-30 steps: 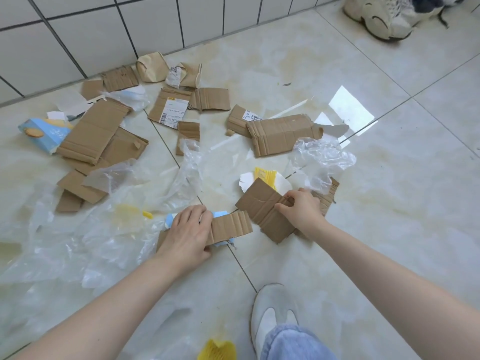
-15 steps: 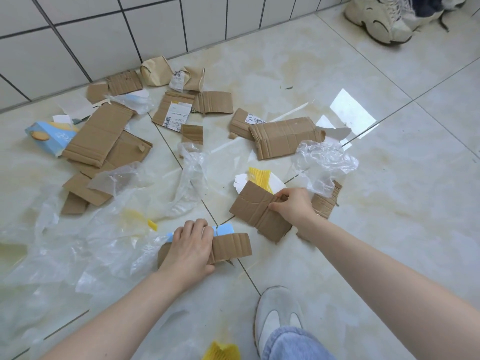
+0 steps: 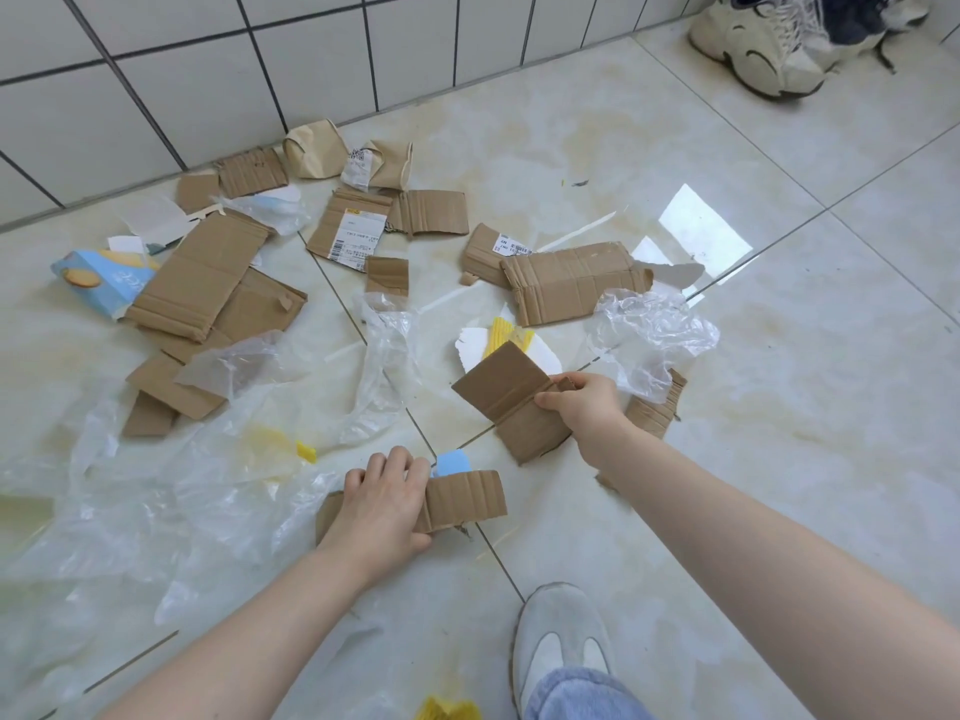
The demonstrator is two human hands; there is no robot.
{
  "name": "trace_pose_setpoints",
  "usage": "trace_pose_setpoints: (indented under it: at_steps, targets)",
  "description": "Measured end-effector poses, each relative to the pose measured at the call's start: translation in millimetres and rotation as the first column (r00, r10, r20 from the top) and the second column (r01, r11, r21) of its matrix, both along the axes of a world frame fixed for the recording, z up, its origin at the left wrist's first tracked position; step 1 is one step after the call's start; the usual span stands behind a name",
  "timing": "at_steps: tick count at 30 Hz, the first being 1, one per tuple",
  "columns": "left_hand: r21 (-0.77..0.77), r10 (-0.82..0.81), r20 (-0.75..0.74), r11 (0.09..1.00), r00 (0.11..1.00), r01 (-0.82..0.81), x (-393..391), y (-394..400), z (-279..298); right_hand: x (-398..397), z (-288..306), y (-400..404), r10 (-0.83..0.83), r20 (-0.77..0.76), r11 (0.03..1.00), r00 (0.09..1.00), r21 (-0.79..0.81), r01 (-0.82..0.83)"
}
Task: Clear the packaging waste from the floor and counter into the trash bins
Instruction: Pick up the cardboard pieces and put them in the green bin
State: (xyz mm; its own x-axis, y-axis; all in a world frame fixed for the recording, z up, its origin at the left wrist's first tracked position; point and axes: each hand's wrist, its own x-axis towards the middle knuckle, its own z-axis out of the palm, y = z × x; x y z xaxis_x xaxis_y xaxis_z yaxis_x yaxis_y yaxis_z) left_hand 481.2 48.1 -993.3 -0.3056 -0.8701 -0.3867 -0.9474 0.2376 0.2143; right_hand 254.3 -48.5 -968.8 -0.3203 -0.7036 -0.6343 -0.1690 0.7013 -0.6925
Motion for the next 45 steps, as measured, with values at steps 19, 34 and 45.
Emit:
trace_pose_setpoints:
  at_steps: [19,34,45]
  targets:
    - [0.045,0.104,-0.153,0.994,0.983,-0.098,6,6,7,9,11,15,0.404,0.091,0.914,0.910,-0.075,-0.398]
    - [0.228,0.441,-0.499,0.897,0.746,-0.378,27,14,92,28,123,14,0.473,-0.139,0.837,0.870,-0.237,-0.493]
    - [0.338,0.716,-0.602,0.629,0.353,-0.700,103,37,207,77,251,26,0.647,-0.317,0.688,0.693,-0.148,-0.710]
